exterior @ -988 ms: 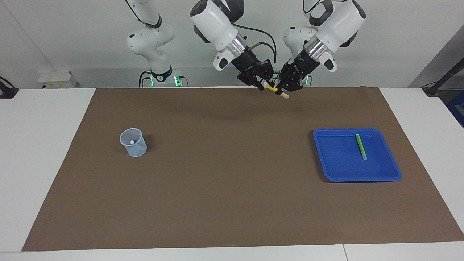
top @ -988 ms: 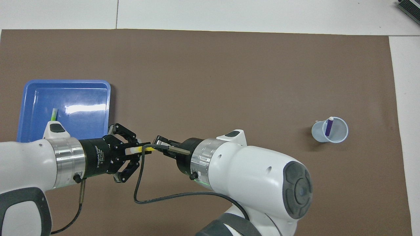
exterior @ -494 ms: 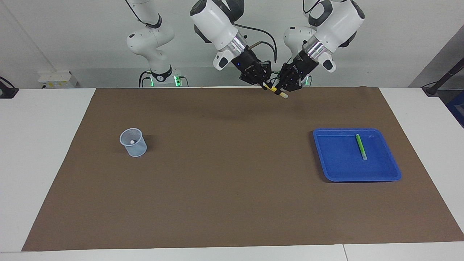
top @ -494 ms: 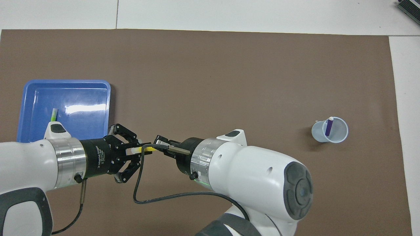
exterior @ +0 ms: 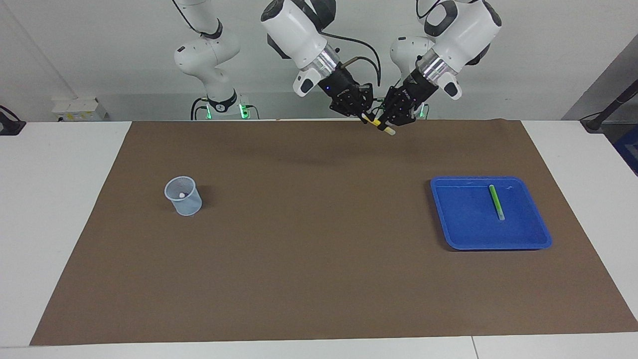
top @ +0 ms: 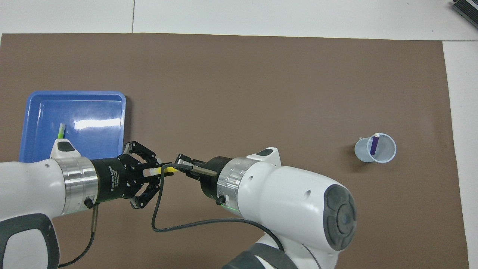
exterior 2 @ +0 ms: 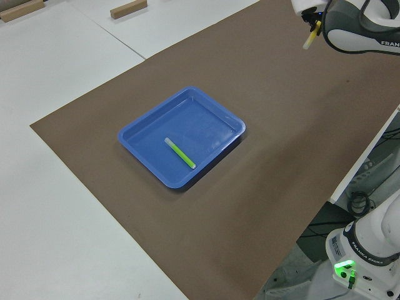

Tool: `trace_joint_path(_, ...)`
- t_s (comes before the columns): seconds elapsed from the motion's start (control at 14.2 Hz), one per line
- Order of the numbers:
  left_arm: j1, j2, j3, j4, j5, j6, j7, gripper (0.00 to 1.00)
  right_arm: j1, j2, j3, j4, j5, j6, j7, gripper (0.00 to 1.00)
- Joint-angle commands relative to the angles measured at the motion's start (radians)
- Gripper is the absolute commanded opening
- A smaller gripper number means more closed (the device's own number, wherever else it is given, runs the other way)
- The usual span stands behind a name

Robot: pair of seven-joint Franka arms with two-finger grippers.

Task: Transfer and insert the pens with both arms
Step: 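Grasp the yellow pen with the right gripper and open the left gripper, then carry the yellow pen to the white cup with the right gripper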

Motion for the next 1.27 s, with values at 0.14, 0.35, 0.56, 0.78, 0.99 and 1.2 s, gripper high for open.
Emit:
trace_joint_path(0.14, -0.009, -0.036, 0.007, -0.026, -0.009, 0.021, -0.001, 1.00, -0.019, -0.005, -0.001, -0.014, 0.023, -0.038, -0.043, 0.00)
trace_joint_path(0.35, -0.009, -0.038, 0.007, -0.026, -0.009, 0.021, -0.001, 1.00, -0.078, -0.020, -0.002, -0.015, 0.010, -0.194, -0.192, 0.00)
trace_joint_path(0.56, -0.009, -0.038, 0.009, -0.026, -0.008, 0.016, 0.028, 1.00, -0.157, -0.045, -0.005, -0.037, -0.030, -0.387, -0.365, 0.00)
trace_joint_path(0.78, 0.004, -0.052, 0.012, -0.035, -0.006, -0.042, 0.227, 1.00, -0.241, -0.057, -0.005, -0.021, -0.162, -0.525, -0.555, 0.00)
trace_joint_path(0.99, 0.075, -0.067, 0.013, -0.039, -0.002, -0.152, 0.471, 1.00, -0.360, -0.069, -0.007, -0.021, -0.246, -0.670, -0.862, 0.00)
trace_joint_path(1.2, 0.201, -0.084, 0.015, -0.043, 0.021, -0.294, 0.780, 1.00, -0.450, -0.069, -0.007, 0.005, -0.416, -0.751, -1.138, 0.00)
